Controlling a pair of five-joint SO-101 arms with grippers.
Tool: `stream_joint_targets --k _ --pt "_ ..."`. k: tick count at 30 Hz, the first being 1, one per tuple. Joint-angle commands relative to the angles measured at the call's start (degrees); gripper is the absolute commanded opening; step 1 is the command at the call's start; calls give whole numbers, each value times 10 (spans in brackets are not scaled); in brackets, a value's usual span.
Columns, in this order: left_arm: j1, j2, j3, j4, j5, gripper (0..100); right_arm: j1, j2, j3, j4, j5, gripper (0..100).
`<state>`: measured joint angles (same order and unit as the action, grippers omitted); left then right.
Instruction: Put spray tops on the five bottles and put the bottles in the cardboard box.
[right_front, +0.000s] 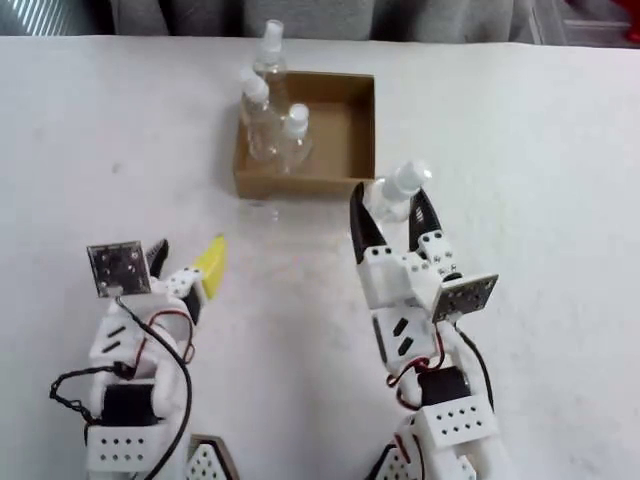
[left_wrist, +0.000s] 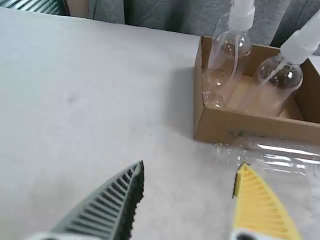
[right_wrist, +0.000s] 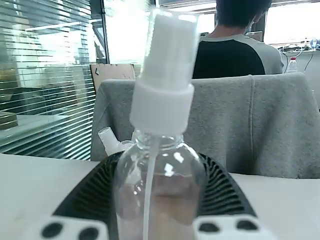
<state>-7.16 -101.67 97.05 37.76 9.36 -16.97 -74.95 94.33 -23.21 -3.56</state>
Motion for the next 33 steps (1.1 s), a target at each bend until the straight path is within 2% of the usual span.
stream_joint_targets --k 1,4,6,11,15,28,33 --pt "-11 -36 -5 14 6 290 -4 -4 -66 -14 8 21" --pt "-7 -29 -5 19 5 286 -17 -3 -108 5 8 21" --pt "-7 -29 -5 19 4 247 -26 -3 -138 31 8 21" --pt "-12 -29 -4 19 4 8 -41 -3 -194 60 8 21" --pt "-12 -29 -4 20 4 82 -41 35 -230 59 8 21" --pt "-9 -29 0 45 4 82 -36 291 -372 56 7 19" --pt "-11 -29 0 45 4 82 -36 380 -391 -27 7 21"
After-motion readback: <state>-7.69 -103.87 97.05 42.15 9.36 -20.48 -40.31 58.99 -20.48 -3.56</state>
